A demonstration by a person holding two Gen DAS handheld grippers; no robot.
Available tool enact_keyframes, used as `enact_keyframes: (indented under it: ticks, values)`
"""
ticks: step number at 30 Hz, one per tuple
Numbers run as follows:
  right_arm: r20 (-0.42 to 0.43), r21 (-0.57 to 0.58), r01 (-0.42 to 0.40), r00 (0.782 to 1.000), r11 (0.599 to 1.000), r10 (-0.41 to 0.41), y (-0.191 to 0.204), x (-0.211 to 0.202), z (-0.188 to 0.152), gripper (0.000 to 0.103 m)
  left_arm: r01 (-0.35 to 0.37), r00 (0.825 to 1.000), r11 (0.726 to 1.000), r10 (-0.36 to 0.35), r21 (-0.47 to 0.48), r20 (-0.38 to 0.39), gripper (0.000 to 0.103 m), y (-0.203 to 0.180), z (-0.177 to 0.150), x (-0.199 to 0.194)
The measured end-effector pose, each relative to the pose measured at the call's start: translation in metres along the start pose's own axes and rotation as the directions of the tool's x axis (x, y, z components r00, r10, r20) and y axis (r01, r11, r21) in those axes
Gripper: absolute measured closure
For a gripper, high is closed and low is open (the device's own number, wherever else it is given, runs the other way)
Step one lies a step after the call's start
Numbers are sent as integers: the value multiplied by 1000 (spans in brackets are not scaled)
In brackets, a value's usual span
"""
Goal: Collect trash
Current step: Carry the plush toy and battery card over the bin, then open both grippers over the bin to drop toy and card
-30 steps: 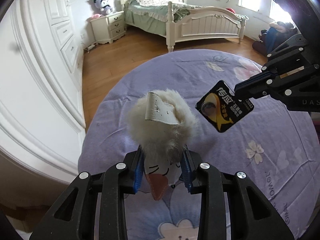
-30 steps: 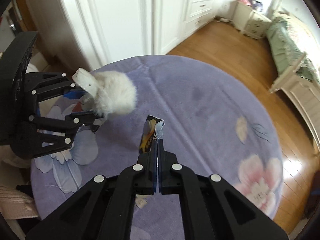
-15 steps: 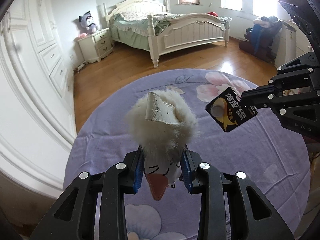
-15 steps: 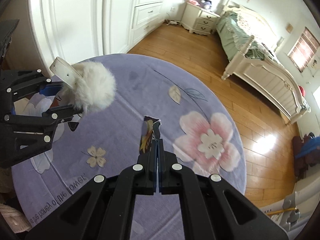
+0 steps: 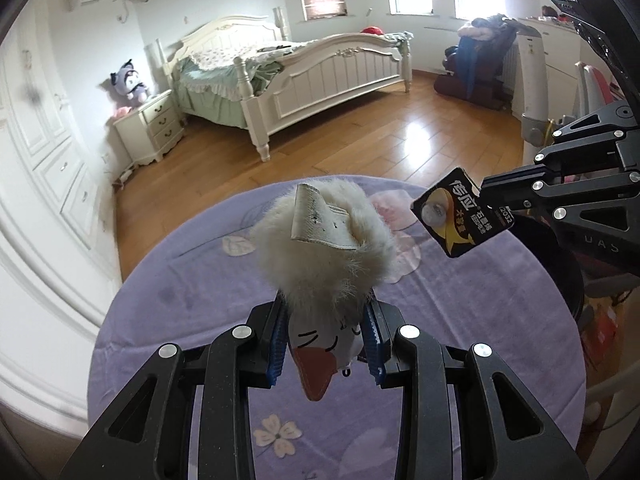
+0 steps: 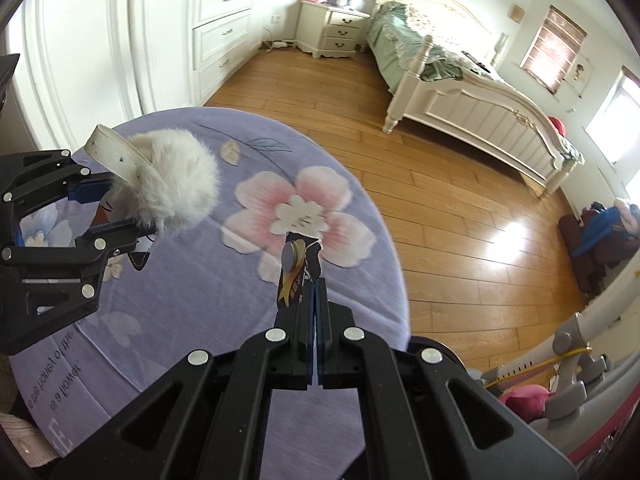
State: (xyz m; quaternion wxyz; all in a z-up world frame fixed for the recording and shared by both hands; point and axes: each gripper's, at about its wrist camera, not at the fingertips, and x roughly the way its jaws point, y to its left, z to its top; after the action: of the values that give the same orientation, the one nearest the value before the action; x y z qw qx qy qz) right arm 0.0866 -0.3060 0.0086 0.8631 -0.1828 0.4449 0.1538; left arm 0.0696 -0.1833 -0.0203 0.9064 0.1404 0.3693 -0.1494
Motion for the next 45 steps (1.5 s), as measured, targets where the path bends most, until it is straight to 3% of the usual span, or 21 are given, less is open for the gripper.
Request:
enact_keyframes:
  ticks: [5, 15, 21, 33, 45]
  values:
    - [-4, 40, 12, 1000, 999, -12, -30, -1, -16, 103, 22, 1000, 999, -22, 29, 4, 70, -30, 11, 8]
    - [10, 50, -1, 1000, 999, 1, -46, 0, -25, 103, 27, 1000, 999, -27, 43, -8, 70, -47, 29, 24]
    - [-21, 165, 47, 999, 985, -45, -88, 11, -51, 103, 79, 997, 990, -79, 117, -8, 70, -79, 48, 37]
    - [-89, 278, 149, 988, 949, -129, -154, 9, -93, 102, 211, 973, 958, -224, 193, 50, 70, -172, 98, 57]
    - [-176, 369, 177, 977, 913, -118, -183, 43, -131, 102, 307, 951, 923, -305, 232, -47, 70, -228, 104, 105]
